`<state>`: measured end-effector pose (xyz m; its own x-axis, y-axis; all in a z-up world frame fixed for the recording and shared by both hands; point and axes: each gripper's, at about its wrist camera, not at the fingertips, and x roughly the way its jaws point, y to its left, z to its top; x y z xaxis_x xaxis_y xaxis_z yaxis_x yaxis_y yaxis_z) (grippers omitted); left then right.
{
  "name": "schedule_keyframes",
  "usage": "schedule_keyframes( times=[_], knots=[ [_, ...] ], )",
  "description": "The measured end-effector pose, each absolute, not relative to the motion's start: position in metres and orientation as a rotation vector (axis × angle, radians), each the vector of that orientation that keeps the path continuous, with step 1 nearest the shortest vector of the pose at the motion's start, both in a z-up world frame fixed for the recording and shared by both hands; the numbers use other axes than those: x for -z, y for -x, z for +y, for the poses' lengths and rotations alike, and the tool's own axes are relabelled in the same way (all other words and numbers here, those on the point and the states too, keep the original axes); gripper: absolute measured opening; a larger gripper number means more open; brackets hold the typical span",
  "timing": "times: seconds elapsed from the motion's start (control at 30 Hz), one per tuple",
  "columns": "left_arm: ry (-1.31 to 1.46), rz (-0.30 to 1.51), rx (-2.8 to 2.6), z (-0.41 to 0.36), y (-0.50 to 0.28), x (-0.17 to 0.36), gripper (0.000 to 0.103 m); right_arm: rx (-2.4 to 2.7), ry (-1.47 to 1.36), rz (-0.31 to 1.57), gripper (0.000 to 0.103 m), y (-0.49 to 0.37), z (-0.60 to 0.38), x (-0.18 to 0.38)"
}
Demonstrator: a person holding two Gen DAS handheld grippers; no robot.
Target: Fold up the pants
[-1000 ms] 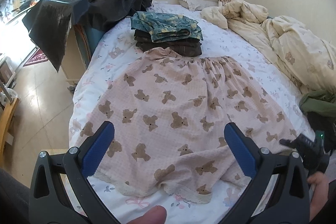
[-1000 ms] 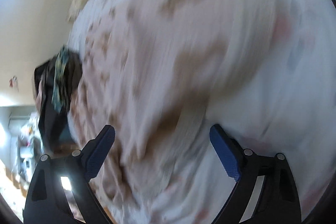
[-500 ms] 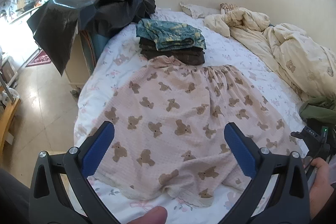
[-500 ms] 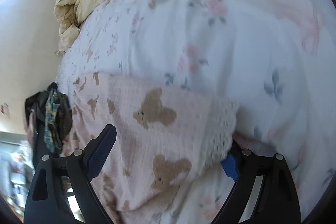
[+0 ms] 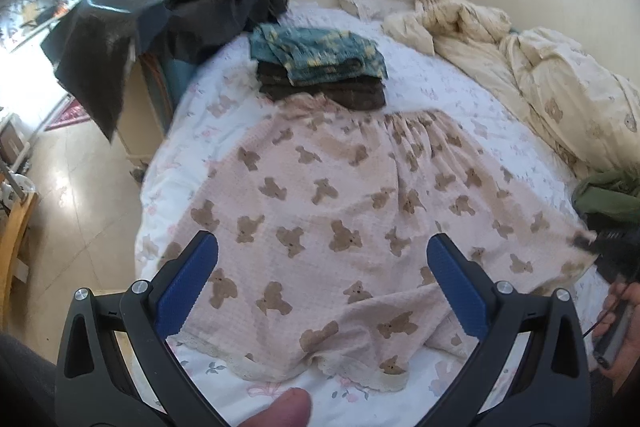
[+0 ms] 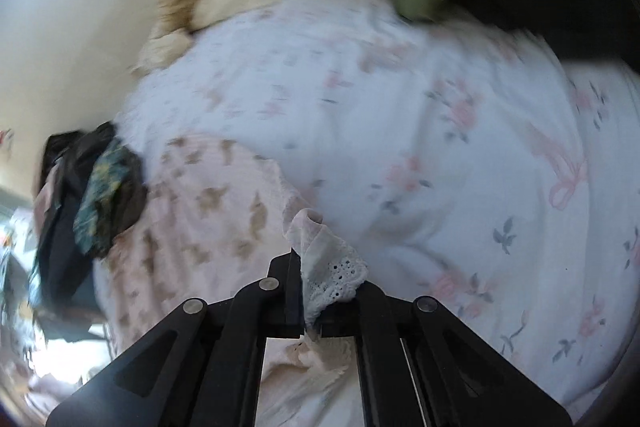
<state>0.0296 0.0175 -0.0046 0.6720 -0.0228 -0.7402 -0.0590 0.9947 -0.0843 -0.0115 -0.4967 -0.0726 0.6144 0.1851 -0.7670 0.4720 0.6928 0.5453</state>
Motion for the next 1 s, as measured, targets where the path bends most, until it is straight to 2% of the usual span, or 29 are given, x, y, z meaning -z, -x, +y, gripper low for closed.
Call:
schedule_keyframes(
  times=[0.1,0.27,0.5,0.77,0.87,0.93,0.97,1.0],
  knots=[
    [0.093,0.897,0.011,0.014,-0.051,0.006,0.103,0.133,-0.749,0.885,0.002,0.011,-0.486,0.043],
    [-0.015,0.968,0.021,-0.014,-0.119,0.004,0.103,0.087,-0.817,0.855,0.002,0.011,-0.483,0.04],
    [-0.159,1.078,0.121,-0.118,-0.248,0.01,0.103,-0.006,-0.897,0.848,0.002,0.009,-0.474,0.047],
    [-0.199,1.166,0.161,-0.219,-0.374,0.031,0.103,-0.239,-0.709,0.887,0.002,-0.001,-0.417,0.032],
    [-0.319,1.153,0.12,-0.253,-0.408,0.05,0.103,-0.282,-0.643,0.902,0.002,-0.001,-0.398,0.031],
    [-0.373,1.209,0.109,-0.268,-0.427,0.078,0.097,-0.295,-0.633,0.921,0.002,-0.003,-0.392,0.035],
    [-0.372,1.235,0.113,-0.271,-0.433,0.089,0.076,-0.3,-0.636,0.928,0.002,-0.005,-0.391,0.037],
    [-0.344,1.255,0.129,-0.275,-0.44,0.101,0.049,-0.3,-0.638,0.934,0.002,-0.006,-0.392,0.038]
  ],
)
